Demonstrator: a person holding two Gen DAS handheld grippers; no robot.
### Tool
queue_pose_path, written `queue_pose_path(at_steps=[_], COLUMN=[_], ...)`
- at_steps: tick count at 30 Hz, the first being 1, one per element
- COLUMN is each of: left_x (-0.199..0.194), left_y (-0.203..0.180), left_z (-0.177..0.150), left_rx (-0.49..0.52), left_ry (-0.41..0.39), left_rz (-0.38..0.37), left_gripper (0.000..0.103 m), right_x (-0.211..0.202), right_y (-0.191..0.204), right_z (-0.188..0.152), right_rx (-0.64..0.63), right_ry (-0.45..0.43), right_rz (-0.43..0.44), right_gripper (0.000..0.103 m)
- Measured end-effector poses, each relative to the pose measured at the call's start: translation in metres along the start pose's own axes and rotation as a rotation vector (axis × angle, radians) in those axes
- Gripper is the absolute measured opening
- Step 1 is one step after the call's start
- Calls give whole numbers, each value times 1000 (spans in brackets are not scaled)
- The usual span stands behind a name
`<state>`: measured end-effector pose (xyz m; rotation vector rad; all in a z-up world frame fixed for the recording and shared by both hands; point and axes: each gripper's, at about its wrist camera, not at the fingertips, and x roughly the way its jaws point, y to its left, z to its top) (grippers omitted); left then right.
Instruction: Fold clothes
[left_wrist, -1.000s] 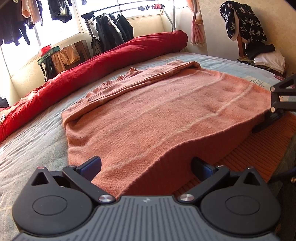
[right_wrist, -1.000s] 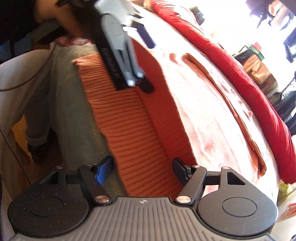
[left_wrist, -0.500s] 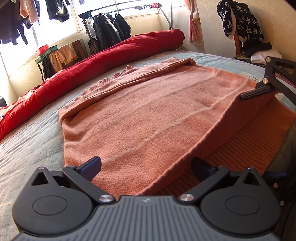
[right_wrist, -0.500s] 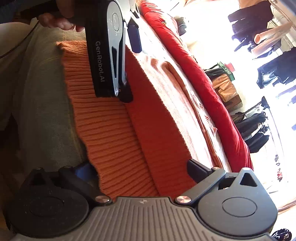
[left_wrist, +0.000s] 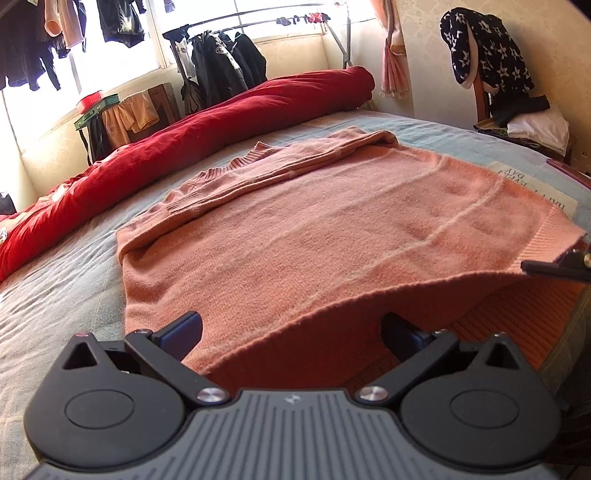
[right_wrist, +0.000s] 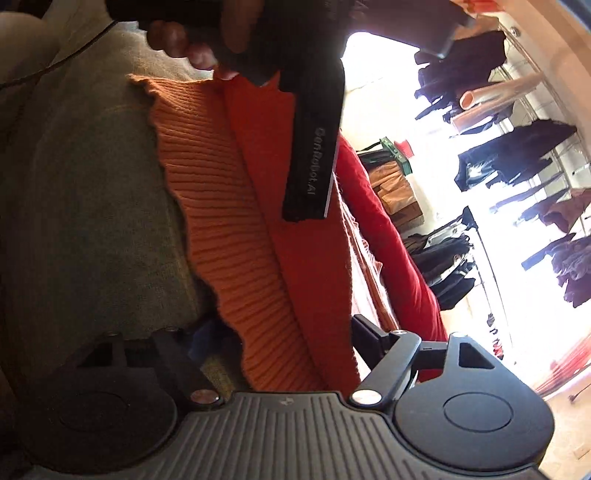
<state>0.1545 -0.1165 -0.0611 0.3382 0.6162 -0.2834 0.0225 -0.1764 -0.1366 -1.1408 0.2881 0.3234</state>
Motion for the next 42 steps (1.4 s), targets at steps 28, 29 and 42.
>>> queue_pose_path(at_steps=[28,29,42], left_x=[-50,-57,-72], left_y=[0,-2,-49], left_z=[-32,-37,-64], left_rx=[54,93,443], left_ry=[-132,-145,-143], left_rz=[-88,-74,-105], left_gripper=[102,102,95], right_x=[-5,-6,5], right_y=[-11,-11,-8], right_z=[14,13,-4], right_rx=[79,89,175], right_ry=[27,25,51], right_rz=[125,130,246], right_gripper=[44,44,21])
